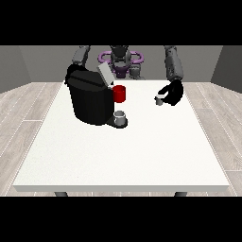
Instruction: Insert the coffee pod into the coffee machine and close the lid
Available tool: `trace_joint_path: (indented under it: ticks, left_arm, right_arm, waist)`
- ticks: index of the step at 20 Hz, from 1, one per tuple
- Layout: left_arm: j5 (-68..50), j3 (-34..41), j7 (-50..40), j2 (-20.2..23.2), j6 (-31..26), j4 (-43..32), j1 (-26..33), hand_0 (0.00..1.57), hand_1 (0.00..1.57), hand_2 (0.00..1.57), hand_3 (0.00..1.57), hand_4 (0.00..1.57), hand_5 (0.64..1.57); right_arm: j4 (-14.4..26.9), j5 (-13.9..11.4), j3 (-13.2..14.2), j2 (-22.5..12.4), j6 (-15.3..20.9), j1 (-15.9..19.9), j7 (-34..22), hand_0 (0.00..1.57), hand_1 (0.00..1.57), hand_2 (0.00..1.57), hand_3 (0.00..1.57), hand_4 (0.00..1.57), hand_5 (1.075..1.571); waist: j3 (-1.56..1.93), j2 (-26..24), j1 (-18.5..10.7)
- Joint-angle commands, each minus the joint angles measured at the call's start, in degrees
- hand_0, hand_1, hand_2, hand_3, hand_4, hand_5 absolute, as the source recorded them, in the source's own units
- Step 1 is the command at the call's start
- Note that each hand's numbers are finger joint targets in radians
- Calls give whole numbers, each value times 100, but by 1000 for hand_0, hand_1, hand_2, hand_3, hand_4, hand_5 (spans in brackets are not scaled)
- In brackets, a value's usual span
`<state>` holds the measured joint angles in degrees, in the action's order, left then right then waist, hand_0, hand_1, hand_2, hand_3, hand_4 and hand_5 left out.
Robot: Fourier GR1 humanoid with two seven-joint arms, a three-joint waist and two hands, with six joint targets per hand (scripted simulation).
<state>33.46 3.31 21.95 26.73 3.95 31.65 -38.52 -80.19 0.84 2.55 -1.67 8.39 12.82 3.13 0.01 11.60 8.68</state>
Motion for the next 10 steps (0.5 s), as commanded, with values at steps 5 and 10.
trace_joint_path:
  ticks: [5, 10]
  left_arm:
    - [44, -199, -75, -266, -670, 401, -290, 1289, 1289, 1362, 1337, 557, 1571]
    - [72, -221, -710, -329, -1019, 664, -969, 1235, 1235, 1323, 1291, 571, 1571]
  right_arm:
    - [575, 75, 182, 122, 204, 111, -17, 0, 0, 0, 0, 442, 1571]
    - [908, -74, -59, 90, 53, -108, 270, 0, 0, 0, 0, 490, 1571]
  waist:
    - [0, -492, -245]
    - [1, -641, -38]
